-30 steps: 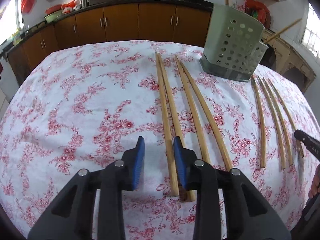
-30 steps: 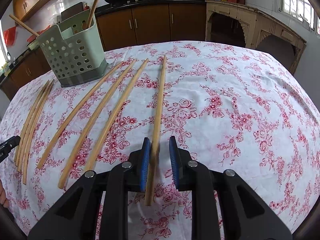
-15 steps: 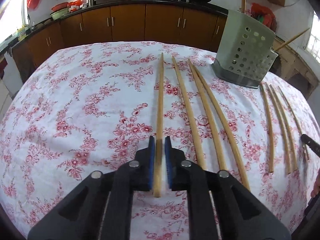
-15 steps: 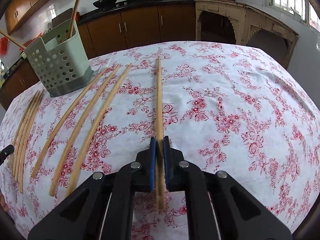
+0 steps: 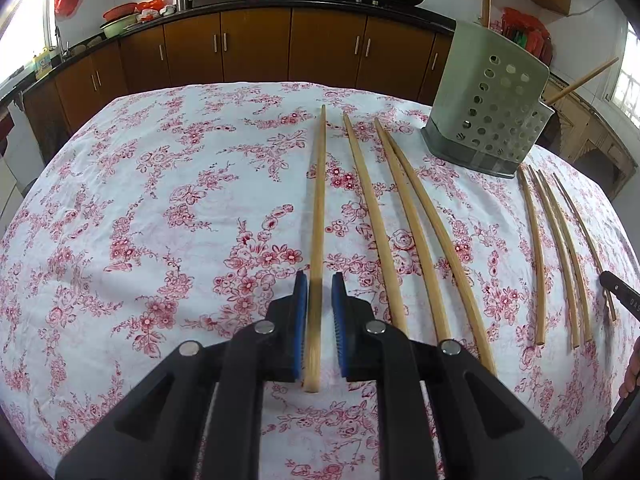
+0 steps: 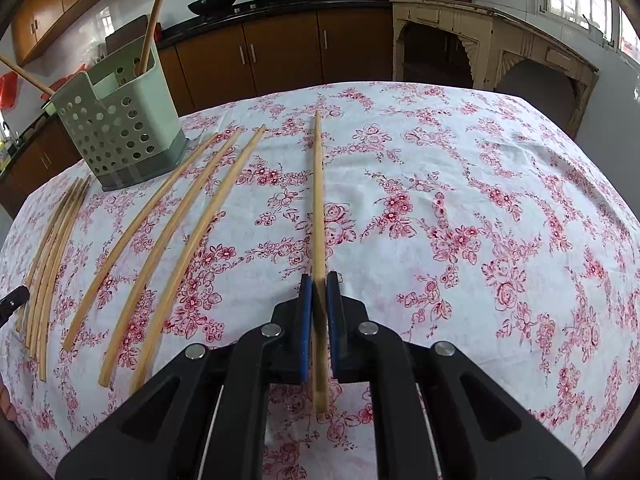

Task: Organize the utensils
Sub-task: 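Close the left gripper on a chopstick while the right gripper grasps another, then lift both held chopsticks and carry them above the green holder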

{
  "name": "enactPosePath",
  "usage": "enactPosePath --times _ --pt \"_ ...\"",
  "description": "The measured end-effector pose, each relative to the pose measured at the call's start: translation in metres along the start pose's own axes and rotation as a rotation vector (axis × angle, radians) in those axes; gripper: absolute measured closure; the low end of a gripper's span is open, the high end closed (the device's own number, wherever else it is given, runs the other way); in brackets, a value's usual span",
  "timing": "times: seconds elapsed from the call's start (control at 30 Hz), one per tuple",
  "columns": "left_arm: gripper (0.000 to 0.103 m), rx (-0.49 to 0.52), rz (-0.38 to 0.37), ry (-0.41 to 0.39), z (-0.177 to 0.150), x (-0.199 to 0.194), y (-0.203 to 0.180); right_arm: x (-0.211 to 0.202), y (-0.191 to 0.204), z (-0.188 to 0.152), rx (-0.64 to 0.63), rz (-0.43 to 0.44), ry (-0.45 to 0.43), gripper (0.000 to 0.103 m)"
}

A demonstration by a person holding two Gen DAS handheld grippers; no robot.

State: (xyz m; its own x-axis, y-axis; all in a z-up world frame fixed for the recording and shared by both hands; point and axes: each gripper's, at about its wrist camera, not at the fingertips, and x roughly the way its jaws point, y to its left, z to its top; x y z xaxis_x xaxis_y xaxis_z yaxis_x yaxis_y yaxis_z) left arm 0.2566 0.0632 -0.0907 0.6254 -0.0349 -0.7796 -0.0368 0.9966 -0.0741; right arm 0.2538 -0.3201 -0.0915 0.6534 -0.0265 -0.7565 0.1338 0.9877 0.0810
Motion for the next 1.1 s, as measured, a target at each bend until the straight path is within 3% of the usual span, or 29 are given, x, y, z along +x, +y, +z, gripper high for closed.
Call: enactPosePath --times 0.13,0.6,1.1 --pt "0.094 -0.002 0.025 0.001 -0.003 -0.002 -0.001 -0.001 -0.002 0.000 0.005 0.008 0.000 0.095" --pt "0.095 0.031 0.017 0.020 -0.013 -0.027 -0.001 -0.032 -0.010 -0.003 0.011 0.010 -0.063 0.095" --pt "0.095 0.053 -0.021 -0.194 0.023 -0.098 -0.007 -0.074 -0.020 0.018 0.025 0.008 -0.214 0.095"
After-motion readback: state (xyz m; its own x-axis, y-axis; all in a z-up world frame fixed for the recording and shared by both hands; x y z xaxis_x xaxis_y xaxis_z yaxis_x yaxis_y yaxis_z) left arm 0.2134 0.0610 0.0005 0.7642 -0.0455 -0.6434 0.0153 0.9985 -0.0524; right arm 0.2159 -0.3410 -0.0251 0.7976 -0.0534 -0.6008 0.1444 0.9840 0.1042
